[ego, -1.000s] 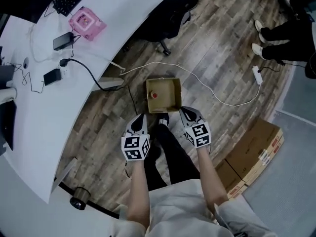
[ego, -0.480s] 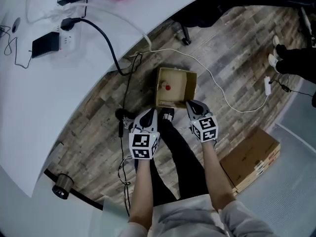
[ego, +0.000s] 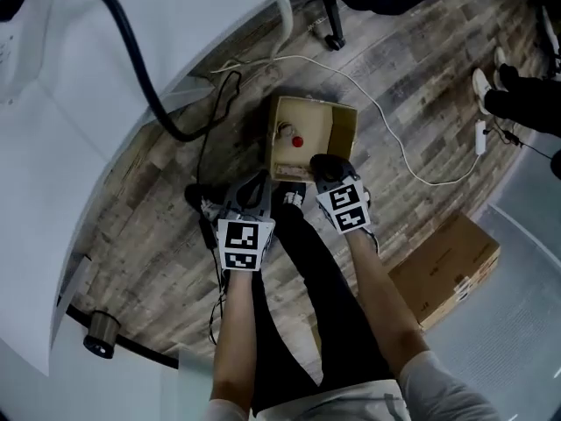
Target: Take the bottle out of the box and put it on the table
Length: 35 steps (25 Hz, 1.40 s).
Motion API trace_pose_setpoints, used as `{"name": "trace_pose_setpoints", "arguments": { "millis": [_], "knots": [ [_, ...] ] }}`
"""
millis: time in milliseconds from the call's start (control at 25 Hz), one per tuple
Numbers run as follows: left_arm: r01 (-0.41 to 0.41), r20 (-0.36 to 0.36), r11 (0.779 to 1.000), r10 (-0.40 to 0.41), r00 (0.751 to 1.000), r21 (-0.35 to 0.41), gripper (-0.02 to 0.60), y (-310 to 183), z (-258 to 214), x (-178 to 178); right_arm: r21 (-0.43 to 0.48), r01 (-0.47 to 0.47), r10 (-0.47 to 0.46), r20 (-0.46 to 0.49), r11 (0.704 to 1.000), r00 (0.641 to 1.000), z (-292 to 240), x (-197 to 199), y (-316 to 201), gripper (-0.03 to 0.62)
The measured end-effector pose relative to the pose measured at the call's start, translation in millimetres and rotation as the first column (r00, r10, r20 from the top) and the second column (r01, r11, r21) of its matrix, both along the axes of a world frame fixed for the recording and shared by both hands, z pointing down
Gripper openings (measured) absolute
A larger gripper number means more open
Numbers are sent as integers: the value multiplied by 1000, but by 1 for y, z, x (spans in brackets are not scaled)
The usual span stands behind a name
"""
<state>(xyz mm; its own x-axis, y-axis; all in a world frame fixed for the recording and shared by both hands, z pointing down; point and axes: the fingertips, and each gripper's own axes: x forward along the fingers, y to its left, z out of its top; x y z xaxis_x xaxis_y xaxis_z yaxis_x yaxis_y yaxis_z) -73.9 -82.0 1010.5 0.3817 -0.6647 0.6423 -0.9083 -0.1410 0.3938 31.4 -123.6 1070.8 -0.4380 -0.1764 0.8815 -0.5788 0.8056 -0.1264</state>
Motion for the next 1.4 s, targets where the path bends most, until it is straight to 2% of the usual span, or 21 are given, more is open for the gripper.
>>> {"name": "trace_pose_setpoints", "arguments": {
  "millis": [120, 320, 560, 600, 720, 880, 1040, 1080, 1120, 1400],
  "knots": [
    [-28, 9, 1000, 29, 1000, -12, 14, -5, 26, 13, -26, 6, -6, -9, 1000, 1000, 31, 2, -1, 52],
    [-121, 29, 993, 120, 992, 8, 14, -8, 60, 39, -36, 89, -91, -38, 995, 995, 84, 10, 0, 94],
    [-149, 41, 989, 149, 988, -2, 14, -7, 103, 53, -37, 170, -171, -33, 985, 985, 132, 15, -6, 175],
    [-151, 43, 989, 151, 988, -2, 14, -7, 108, 55, -35, 189, -190, -27, 981, 981, 137, 13, -6, 206],
    [-162, 41, 987, 162, 986, -2, 14, -5, 119, 60, -37, 255, -256, -29, 966, 966, 150, 7, 1, 236],
    [-173, 56, 985, 173, 983, 3, 14, -2, 128, 57, -39, 350, -352, -74, 936, 933, 169, -1, 5, 252],
    [-156, 54, 988, 156, 986, -4, 14, 4, 133, 51, -31, 404, -405, -120, 914, 907, 176, -1, 5, 241],
    [-150, 49, 989, 150, 987, -12, 14, 7, 135, 49, -22, 411, -410, -133, 912, 902, 178, -1, 5, 197],
    [-147, 46, 989, 148, 988, -21, 14, 10, 136, 47, -14, 413, -411, -144, 911, 900, 179, -2, 6, 187],
    [-128, 41, 991, 129, 991, -22, 14, 19, 124, 29, -33, 396, -395, -196, 917, 898, 175, 0, 10, 183]
  ]
}}
